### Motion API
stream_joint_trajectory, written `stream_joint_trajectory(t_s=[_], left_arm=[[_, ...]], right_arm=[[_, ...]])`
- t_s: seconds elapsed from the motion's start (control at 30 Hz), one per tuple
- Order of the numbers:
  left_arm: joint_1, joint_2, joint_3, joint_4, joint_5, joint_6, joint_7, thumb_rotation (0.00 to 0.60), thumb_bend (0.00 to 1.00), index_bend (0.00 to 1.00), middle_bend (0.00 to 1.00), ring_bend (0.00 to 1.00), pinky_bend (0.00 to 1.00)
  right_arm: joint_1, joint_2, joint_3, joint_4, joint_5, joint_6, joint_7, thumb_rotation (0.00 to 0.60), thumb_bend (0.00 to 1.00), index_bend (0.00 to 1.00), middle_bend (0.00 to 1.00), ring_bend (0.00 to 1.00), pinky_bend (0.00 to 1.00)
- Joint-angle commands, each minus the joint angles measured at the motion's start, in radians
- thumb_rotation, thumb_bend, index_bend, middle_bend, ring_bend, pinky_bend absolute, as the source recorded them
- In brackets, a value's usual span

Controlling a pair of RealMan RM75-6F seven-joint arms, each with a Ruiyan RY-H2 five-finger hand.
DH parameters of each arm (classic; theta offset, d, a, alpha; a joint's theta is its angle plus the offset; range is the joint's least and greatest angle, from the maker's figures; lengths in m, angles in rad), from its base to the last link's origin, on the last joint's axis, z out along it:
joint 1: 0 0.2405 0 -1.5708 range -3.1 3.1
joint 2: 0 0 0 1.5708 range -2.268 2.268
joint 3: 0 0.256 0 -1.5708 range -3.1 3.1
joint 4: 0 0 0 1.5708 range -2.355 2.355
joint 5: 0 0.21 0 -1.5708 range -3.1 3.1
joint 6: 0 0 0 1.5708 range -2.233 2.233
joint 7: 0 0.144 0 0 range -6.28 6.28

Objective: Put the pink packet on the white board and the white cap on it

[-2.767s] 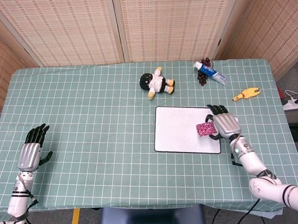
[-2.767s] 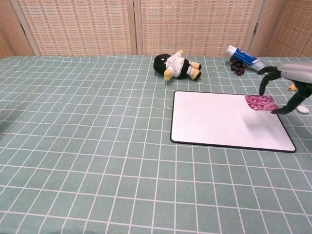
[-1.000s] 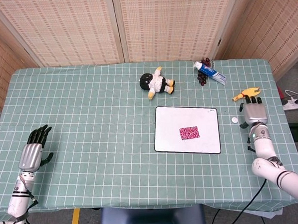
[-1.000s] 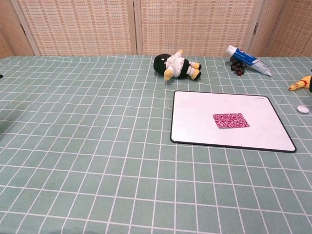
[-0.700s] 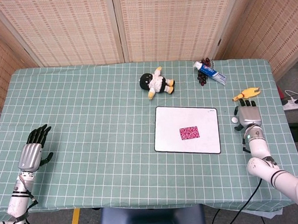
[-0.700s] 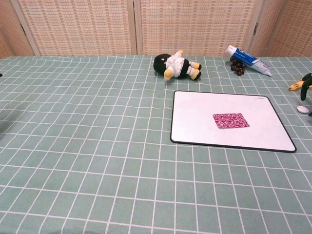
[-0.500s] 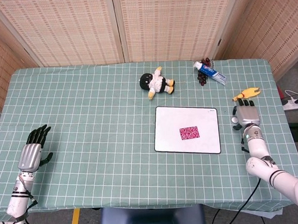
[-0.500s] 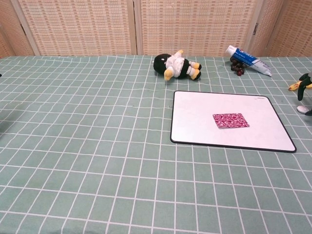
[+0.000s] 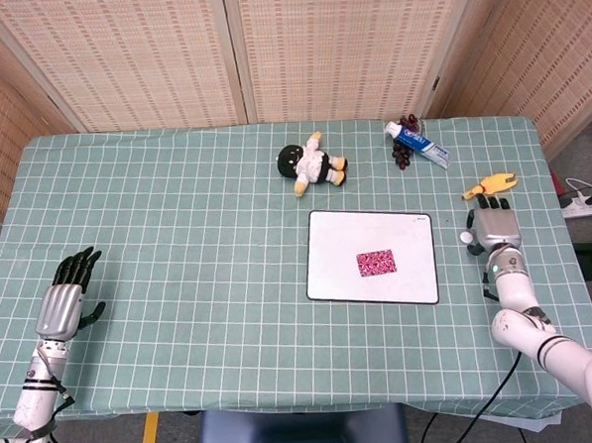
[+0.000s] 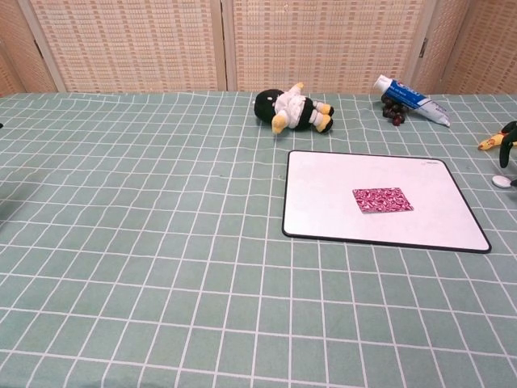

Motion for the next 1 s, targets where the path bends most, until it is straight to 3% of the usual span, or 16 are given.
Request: stream_joint_trajectory(t_s=[0.03, 1.0], left_arm=[[0.0, 0.0, 0.0, 0.0, 0.0, -0.001, 0.0, 0.6, 0.25, 0.0, 0.0, 0.0, 0.0], [-0.001, 0.003, -0.001, -0.005, -0.002, -0.006, -0.01, 0.6, 0.25, 0.0, 0.0, 0.0, 0.0]], right_arm=[[0.0, -0.007, 0.0, 0.015, 0.001, -0.011, -0.001, 0.6, 0.3, 0.43, 0.0, 0.0, 0.0], [0.012, -0.067, 0.025, 0.13, -0.027, -0.087, 0.027, 0.6, 0.31, 0.41, 0.0, 0.0, 0.0]])
